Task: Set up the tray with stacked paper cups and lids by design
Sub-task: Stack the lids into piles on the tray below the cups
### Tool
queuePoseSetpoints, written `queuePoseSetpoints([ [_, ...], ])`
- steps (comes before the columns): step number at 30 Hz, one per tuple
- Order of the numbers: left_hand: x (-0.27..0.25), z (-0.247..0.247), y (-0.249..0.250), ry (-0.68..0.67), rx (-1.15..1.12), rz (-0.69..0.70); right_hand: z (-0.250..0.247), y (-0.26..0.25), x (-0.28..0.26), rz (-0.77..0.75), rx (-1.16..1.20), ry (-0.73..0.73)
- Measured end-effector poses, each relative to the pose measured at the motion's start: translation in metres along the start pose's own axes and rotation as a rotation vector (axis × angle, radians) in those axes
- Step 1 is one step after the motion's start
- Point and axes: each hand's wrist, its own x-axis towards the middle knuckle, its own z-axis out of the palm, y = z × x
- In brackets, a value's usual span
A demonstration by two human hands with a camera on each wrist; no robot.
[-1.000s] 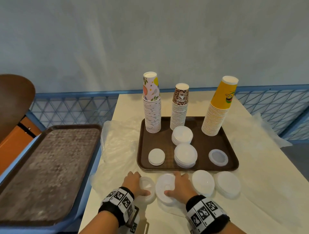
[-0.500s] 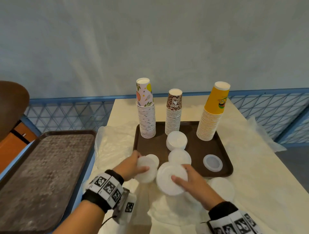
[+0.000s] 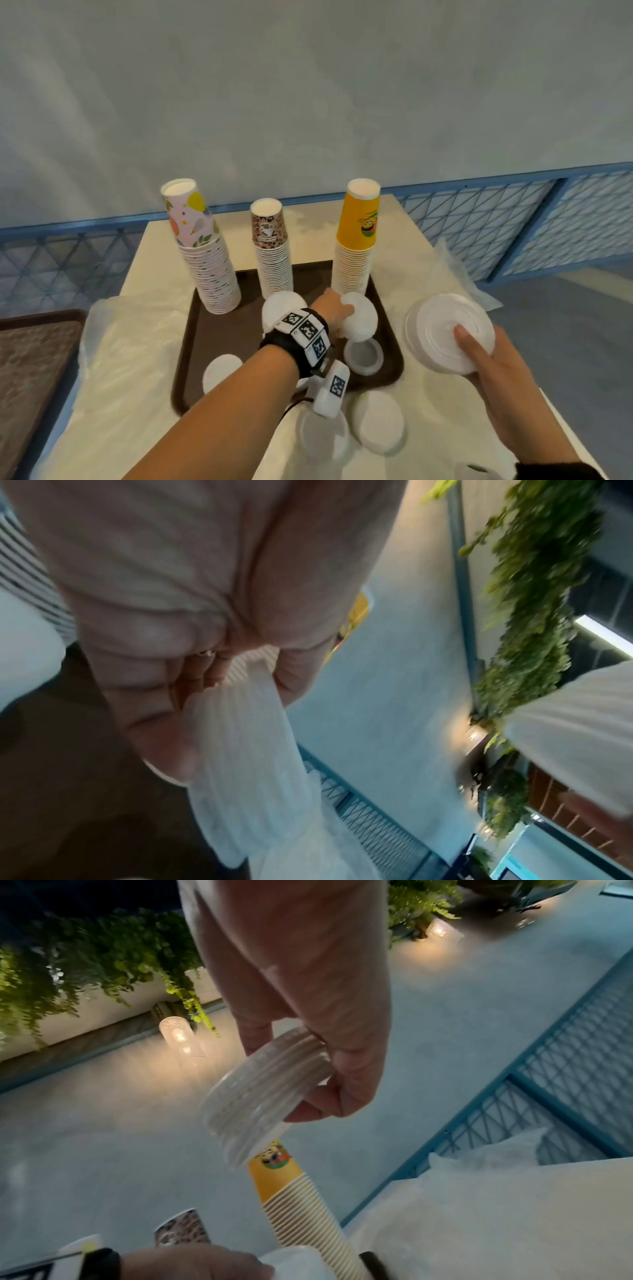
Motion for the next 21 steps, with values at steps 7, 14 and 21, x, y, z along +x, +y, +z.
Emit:
queuePoseSetpoints([
  [7,0.051,0.034,0.006,-0.025,0.016,-0.111,-0.04,0.02,0.015,0.094,-0.039,0.075],
  [14,0.06,0.045,0.007,-0.033,0.394,-0.081,-0.043,0.027,0.03,0.128,-0.074,0.031],
  [21,0.012,0.014,0.01,0.032,0.422,0.098,-0.01,0.001,0.04,0.074,-0.103,-0.088],
])
